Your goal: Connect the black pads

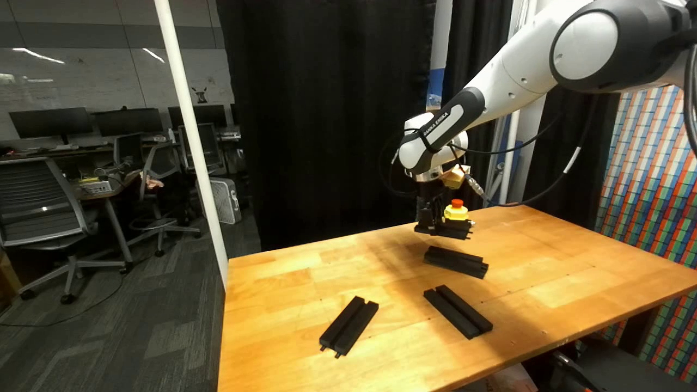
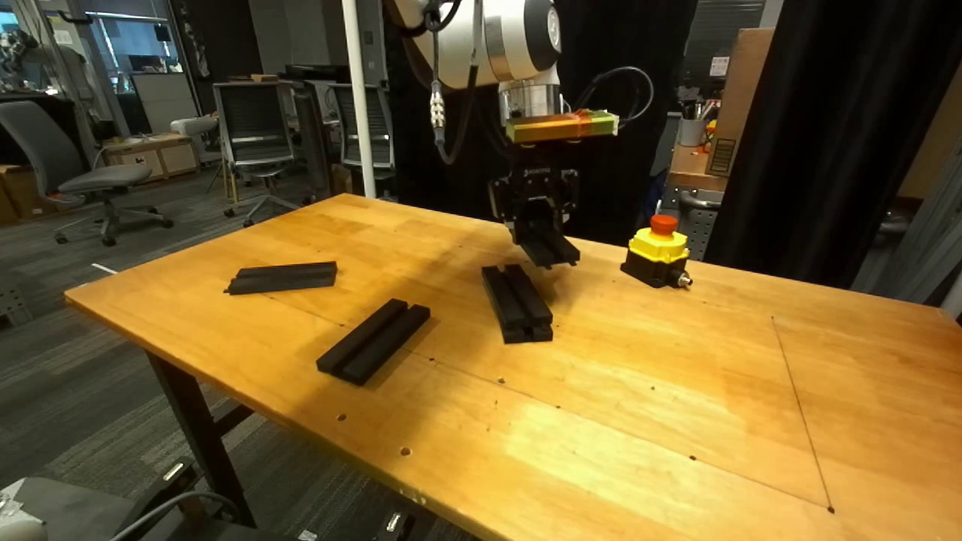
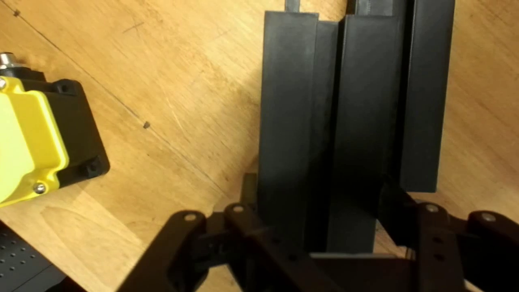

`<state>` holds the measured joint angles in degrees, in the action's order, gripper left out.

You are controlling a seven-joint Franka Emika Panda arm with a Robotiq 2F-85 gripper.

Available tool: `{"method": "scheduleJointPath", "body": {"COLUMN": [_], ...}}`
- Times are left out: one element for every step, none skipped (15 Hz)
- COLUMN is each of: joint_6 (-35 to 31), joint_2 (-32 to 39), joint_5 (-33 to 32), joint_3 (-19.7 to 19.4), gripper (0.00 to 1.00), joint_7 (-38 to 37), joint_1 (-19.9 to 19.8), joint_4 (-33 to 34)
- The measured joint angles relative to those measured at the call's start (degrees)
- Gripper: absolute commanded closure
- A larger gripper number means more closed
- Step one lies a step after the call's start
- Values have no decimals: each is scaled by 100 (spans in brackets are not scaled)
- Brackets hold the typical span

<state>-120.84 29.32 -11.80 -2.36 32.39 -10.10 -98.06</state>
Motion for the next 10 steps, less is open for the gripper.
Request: {"method": "scheduleJointPath", "body": {"joint_6": [-56,-120,-186,-253,-313,-370,-441,-492,-552,-599], "joint_2": [-92,-166,-238,-296,-345,-390,-426,-453,-478,-497], "joint_5": [0,0,0,1,1,9,24,45,88,133], "joint_3": [20,41,65,89,109,126,137,145,147,148], "gripper": [54,54,54,54,54,54,54,54,54,54], "joint_7": [16,29,35,38,39,42,47,53,71,95], "joint_1": [0,0,1,1,2,3,3,3,3,3], "joint_4": [-139,-272,-409,-541,-659,-772,-876,-966,-1054,-1127]}}
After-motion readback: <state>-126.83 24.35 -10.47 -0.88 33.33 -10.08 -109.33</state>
